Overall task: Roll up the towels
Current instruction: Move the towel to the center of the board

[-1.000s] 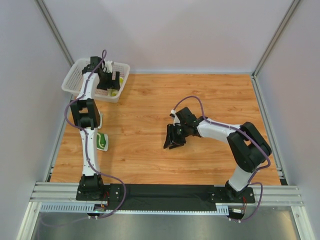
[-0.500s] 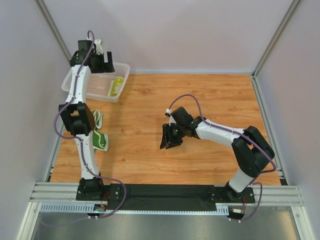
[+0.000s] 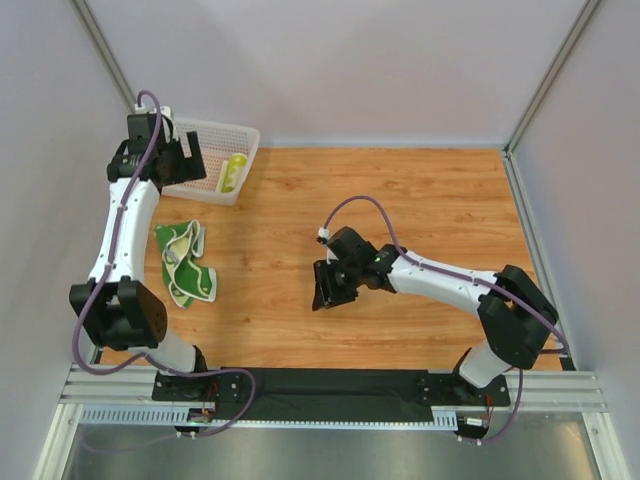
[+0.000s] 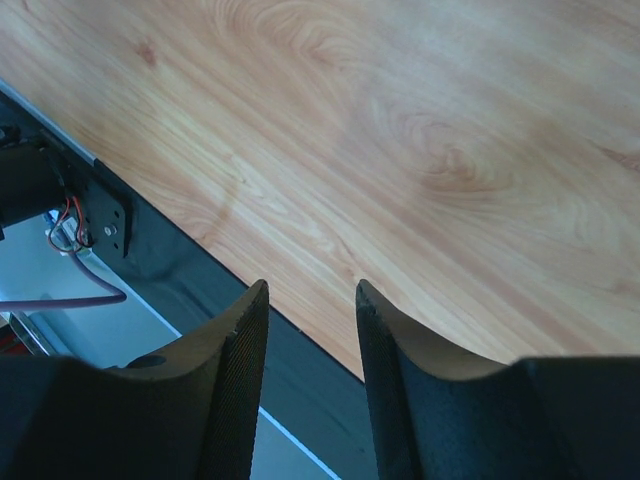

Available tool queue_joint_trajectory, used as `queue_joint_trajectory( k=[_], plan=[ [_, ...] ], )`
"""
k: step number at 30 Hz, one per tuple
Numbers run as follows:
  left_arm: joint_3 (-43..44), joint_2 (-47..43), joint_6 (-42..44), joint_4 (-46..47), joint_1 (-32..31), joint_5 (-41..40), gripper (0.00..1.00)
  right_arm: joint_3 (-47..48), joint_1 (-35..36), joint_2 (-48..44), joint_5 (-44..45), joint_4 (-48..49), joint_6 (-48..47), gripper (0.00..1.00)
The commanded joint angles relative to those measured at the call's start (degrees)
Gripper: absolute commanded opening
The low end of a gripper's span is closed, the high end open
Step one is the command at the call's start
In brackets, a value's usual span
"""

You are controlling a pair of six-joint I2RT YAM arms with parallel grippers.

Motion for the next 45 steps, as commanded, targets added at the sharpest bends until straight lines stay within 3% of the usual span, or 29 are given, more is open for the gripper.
queue_joint_trajectory(
  k=[1,5,12,21,30,33,36,37,39,40,45],
  plan=[
    [-6.1,-5.1,-6.0,-4.3,0.4,-5.1,0.99,0.3,2.1,-3.5,3.1,0.2,1.9,0.42],
    [-18.4,-14.0,-8.3,-4.1,0.7,-6.0,1.0,-0.9,3.3,-5.3,3.7,0.7,2.8,0.42],
    [-31.6,-14.2,-10.2,-4.6,6.7,-2.4,0.99,-3.5,5.0,-10.1,5.7,-1.3,2.9,0.43],
    [-34.9,-5.5,-10.9,-3.6,6.7,-1.6,0.97,-8.3,5.0,-13.3,6.4,0.3,4.0,0.44],
    [-32.7,6.3,-9.4,-4.7,7.8,-1.9,0.94,-9.9,5.0,-15.1,7.9,0.2,2.4,0.45],
    [-32.7,8.3,-9.4,-4.7,7.9,-1.4,0.86,-10.3,5.0,-15.5,8.1,0.2,2.3,0.45],
    [-32.9,9.0,-9.4,-4.5,7.8,-0.9,0.51,-10.6,5.0,-15.9,8.2,0.1,2.2,0.45],
    [-32.9,8.9,-9.5,-4.5,7.8,-0.7,0.27,-10.8,5.0,-15.9,8.2,0.1,2.0,0.45],
    [-33.2,8.7,-9.6,-4.5,7.8,0.7,0.04,-10.9,5.0,-16.3,8.5,-0.1,1.9,0.45],
    [-33.3,7.9,-9.6,-4.7,7.8,1.3,0.0,-11.0,5.0,-16.5,8.6,-0.2,1.5,0.45],
    [-35.5,-0.3,-11.9,-5.6,4.3,9.0,0.0,-9.5,4.3,-19.3,12.9,-5.5,-0.6,0.45]
  ],
)
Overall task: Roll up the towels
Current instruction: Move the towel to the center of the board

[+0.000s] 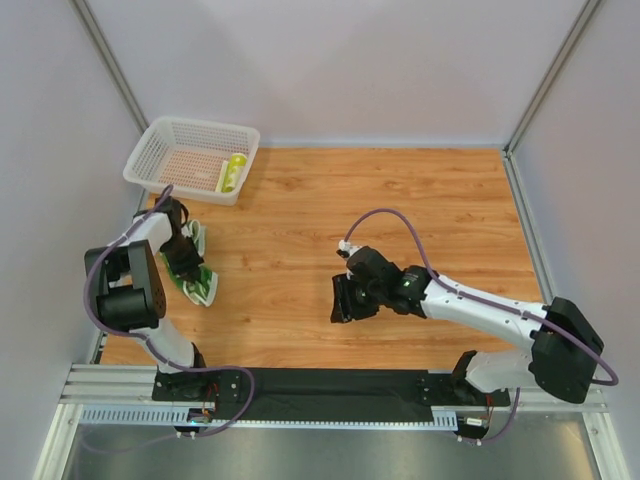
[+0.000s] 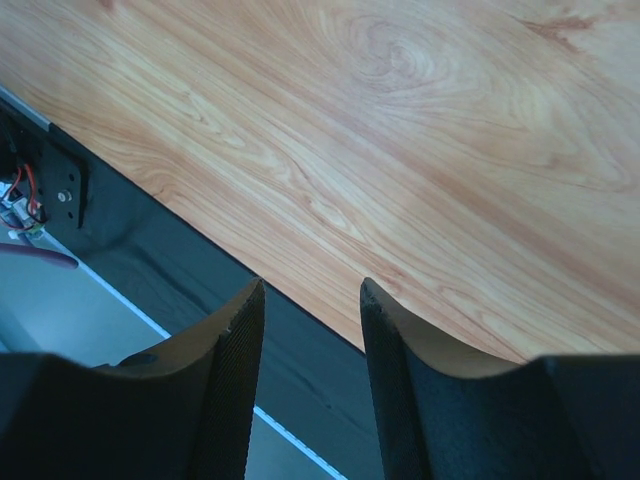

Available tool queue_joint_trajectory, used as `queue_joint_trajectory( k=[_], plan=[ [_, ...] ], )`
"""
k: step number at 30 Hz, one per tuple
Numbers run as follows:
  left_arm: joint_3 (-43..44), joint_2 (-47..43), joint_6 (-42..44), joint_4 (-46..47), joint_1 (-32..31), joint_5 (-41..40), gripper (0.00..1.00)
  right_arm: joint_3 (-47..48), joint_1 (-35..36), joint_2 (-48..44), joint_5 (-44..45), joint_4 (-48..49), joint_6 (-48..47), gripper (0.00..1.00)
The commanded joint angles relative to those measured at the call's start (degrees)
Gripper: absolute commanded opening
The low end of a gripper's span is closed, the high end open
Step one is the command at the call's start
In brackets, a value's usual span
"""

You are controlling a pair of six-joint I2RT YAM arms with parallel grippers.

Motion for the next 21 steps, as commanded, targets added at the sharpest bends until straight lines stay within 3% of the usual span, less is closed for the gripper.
queue_joint_trajectory(
  k=[1,7,10,11,12,13,15,16,21],
  plan=[
    [-0.2,-9.9,-2.7,-2.5,-4.5,6.0,0.0,1.5,-1.0,-4.3,5.3,-4.5,-2.8,0.45],
    [5.3,-17.4,-9.4,-8.7,-21.2,4.1,0.0,4.1,-9.0,-10.9,6.9,-12.4,-5.9,0.46],
    [7.8,-15.9,-14.1,-8.4,-29.9,5.3,0.0,5.4,-14.8,-14.0,7.0,-16.0,-6.1,0.48],
    [9.5,-14.7,-14.9,-7.9,-32.3,5.7,0.07,5.6,-16.3,-14.5,6.5,-16.7,-6.2,0.49],
    [10.9,-13.2,-15.2,-7.4,-37.7,6.1,0.22,5.6,-18.9,-14.9,5.9,-17.3,-6.2,0.5],
    [12.4,-9.2,-15.2,-7.8,-40.3,6.1,0.6,5.6,-20.0,-14.9,4.7,-17.6,-6.3,0.54],
    [18.4,-4.9,-14.1,-9.8,-45.8,5.0,0.91,5.5,-22.1,-14.0,3.7,-18.1,-6.2,0.59],
    [20.0,-2.1,-13.9,-11.1,-47.3,4.3,0.99,5.4,-22.3,-13.5,2.8,-18.3,-6.0,0.62],
    [19.1,-4.1,-14.7,-9.2,-48.9,1.7,1.0,2.0,-22.3,-10.6,-4.7,-13.6,-3.7,0.64]
  ],
)
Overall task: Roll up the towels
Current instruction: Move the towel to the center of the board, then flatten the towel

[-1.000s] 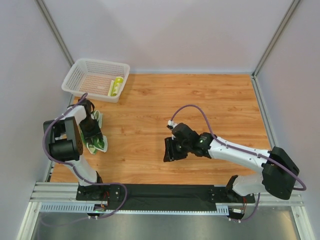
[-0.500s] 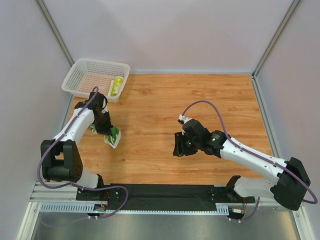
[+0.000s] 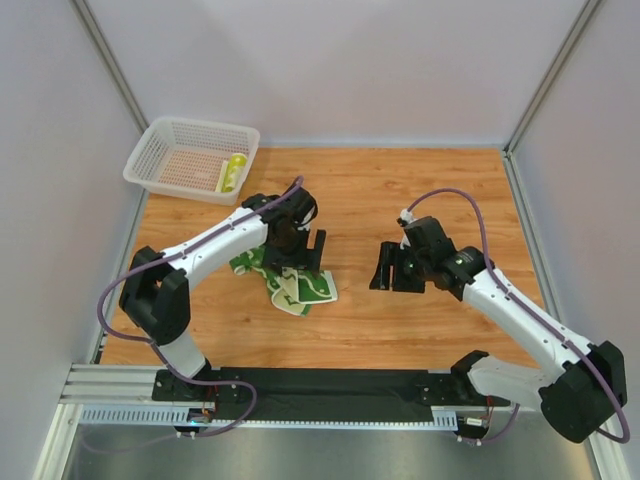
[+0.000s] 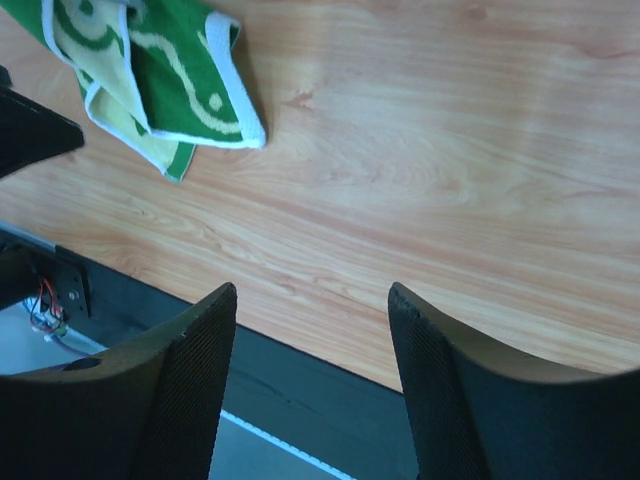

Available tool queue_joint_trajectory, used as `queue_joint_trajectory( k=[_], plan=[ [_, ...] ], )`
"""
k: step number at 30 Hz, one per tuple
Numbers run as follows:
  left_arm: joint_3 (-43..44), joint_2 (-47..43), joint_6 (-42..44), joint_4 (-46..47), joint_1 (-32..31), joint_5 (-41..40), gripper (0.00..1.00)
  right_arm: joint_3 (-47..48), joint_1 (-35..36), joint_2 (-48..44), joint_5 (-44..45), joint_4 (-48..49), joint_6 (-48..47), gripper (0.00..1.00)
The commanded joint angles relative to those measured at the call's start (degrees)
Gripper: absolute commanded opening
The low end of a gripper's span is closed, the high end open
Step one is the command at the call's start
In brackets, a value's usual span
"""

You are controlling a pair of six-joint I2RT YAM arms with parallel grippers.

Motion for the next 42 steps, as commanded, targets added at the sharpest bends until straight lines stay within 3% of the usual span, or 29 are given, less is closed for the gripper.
queue_joint_trajectory(
  k=[1,6,13,21,32,35,36,37,39,42],
  plan=[
    [-0.7,-5.2,-2.0,-1.8,0.8,-3.5,0.99,-2.3,0.0,1.5,-8.2,3.5,1.8,0.64],
    [-12.0,-11.8,-4.6,3.3,0.8,-3.3,0.96,-5.3,2.1,7.0,-14.4,12.2,4.6,0.64],
    [-26.1,-26.1,-8.7,8.7,0.8,-2.6,0.93,0.8,6.8,22.3,-14.0,16.4,4.4,0.63],
    [-25.3,-33.7,-5.6,2.4,0.8,-5.7,0.93,8.5,6.8,36.2,-13.2,18.9,1.8,0.61],
    [-26.1,-37.4,-3.7,0.0,0.7,-7.5,0.94,11.9,8.3,42.4,-14.6,20.4,2.8,0.48],
    [-26.2,-38.4,-3.4,-0.9,0.7,-8.2,0.94,11.9,8.7,42.8,-14.7,20.6,3.3,0.4],
    [-26.2,-38.6,-3.4,-0.9,0.8,-8.3,0.94,11.9,8.8,42.8,-14.7,20.6,3.2,0.33],
    [-26.2,-38.8,-3.2,-1.0,0.9,-8.7,0.94,11.9,8.7,42.8,-14.7,20.7,3.2,0.26],
    [-26.2,-39.6,-3.1,-1.4,0.9,-9.2,0.95,12.8,8.8,42.6,-14.6,19.9,2.3,0.0],
    [-26.4,-40.5,-3.2,-1.6,1.4,-9.3,0.96,17.2,7.6,41.5,-11.7,14.7,-1.2,0.0]
  ],
)
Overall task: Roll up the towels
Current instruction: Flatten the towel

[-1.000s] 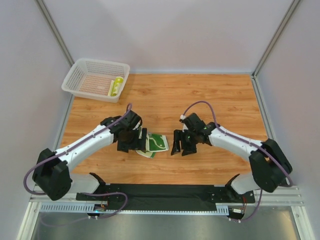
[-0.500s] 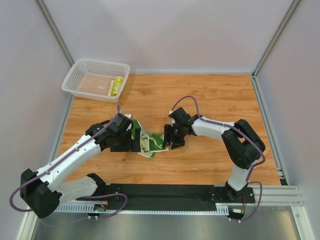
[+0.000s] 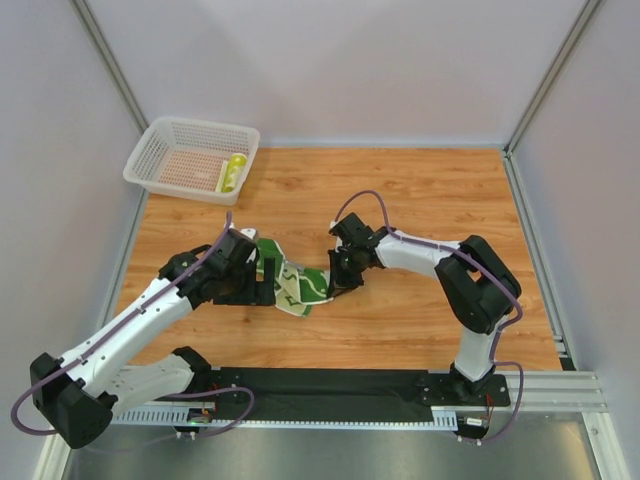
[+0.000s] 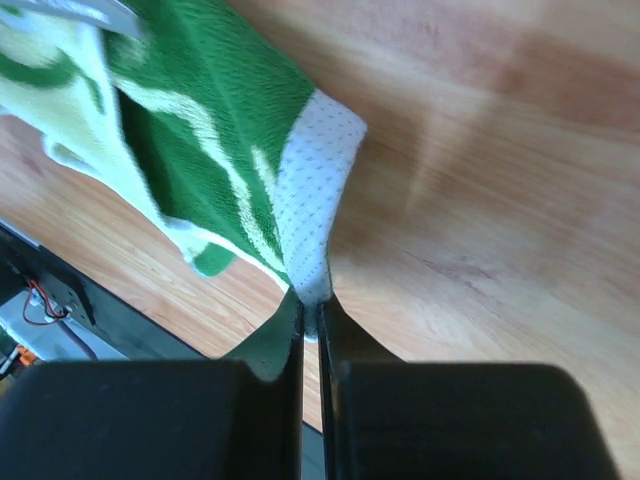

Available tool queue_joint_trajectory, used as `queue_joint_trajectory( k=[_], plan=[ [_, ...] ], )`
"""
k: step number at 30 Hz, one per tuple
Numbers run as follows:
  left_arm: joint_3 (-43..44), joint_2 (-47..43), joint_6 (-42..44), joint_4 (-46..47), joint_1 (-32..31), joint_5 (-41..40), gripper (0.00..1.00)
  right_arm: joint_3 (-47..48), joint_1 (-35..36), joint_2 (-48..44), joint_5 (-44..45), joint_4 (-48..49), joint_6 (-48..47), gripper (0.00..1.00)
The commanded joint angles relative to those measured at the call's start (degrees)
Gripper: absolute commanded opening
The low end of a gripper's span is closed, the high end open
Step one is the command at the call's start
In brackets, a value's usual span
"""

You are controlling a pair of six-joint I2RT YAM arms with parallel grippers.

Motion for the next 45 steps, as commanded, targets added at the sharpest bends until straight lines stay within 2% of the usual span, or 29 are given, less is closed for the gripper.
queue_joint_trajectory(
  k=[1,6,7,9,10,12,14,16,18,19,20,24,27,30,33,36,38,40,41,43,44,45],
  plan=[
    [0.4,-1.9,1.0,-1.1,0.8,-1.0,0.96,7.6,-2.5,-1.1,3.3,-4.7,-4.2,0.0],
    [2.5,-3.2,1.0,-1.1,1.6,-1.7,0.96,26.7,-7.1,-4.5,14.0,-23.3,-10.8,0.0],
    [2.8,-3.2,0.7,-1.1,1.7,-2.1,0.95,35.4,-7.5,-4.9,15.6,-29.2,-13.2,0.0],
    [3.6,-3.3,0.5,-1.1,1.7,-2.4,0.95,45.4,-7.6,-6.1,20.4,-34.6,-15.4,0.0],
    [3.9,-3.3,0.2,-1.1,1.7,-2.5,0.95,53.9,-7.6,-6.8,21.3,-39.2,-16.7,0.0],
    [4.4,-3.6,-0.1,-1.1,1.7,-2.7,0.95,58.0,-7.6,-11.6,24.1,-41.2,-18.2,0.0],
    [4.6,-4.2,-0.2,-1.1,1.8,-3.4,0.95,54.2,-7.5,-17.4,25.7,-39.7,-19.6,0.0],
    [4.7,-4.5,-0.2,-1.1,1.9,-4.1,0.95,46.0,-7.7,-26.1,29.2,-36.4,-19.9,0.0],
    [4.6,-4.4,-0.1,-0.6,1.8,-4.4,0.95,33.9,-10.2,-30.3,32.4,-35.8,-16.9,0.0],
    [4.5,-3.9,-0.1,0.2,1.9,-4.4,0.95,29.7,-11.2,-34.0,31.7,-34.4,-15.4,0.0],
    [4.4,-3.5,-0.2,0.5,1.9,-4.3,0.95,20.0,-12.1,-35.6,29.3,-33.4,-12.4,0.0],
    [4.0,-0.2,-0.2,3.0,1.8,-0.7,0.95,4.7,-14.0,-38.4,26.3,-28.5,-6.9,0.0],
    [4.0,2.6,0.0,4.7,1.8,1.4,0.93,2.8,-14.1,-37.4,22.7,-25.8,-5.7,0.0],
    [3.9,3.5,0.0,5.0,1.7,1.6,0.93,6.1,-14.1,-34.2,18.6,-24.9,-6.0,0.0],
    [3.0,2.9,-0.3,5.5,1.7,1.6,0.93,13.6,-14.1,-28.8,14.3,-24.9,-6.3,0.0],
    [2.1,2.2,-0.7,5.8,1.7,1.6,0.93,24.0,-14.2,-22.7,5.6,-25.2,-4.9,0.0],
    [1.7,1.6,-1.1,5.8,1.7,1.5,0.93,34.6,-14.0,-19.5,-0.6,-25.5,-2.8,0.0],
    [1.5,0.6,-1.3,5.5,1.7,1.3,0.93,45.2,-14.2,-13.6,0.8,-30.7,-2.7,0.0],
    [1.5,0.3,-1.4,5.3,1.7,1.1,0.93,61.1,-14.3,-11.3,2.5,-33.8,-2.8,0.0],
    [1.9,-0.7,-1.2,4.2,1.7,0.6,0.93,78.5,-16.5,-3.1,3.3,-42.7,-2.1,0.0],
    [2.6,-1.0,-1.0,3.7,1.7,-0.1,0.93,91.1,-18.0,-0.7,2.4,-44.8,0.4,0.0],
    [3.1,-1.1,-0.9,2.5,1.7,-0.5,0.93,93.9,-22.9,0.4,0.7,-46.4,2.1,0.0]
  ],
)
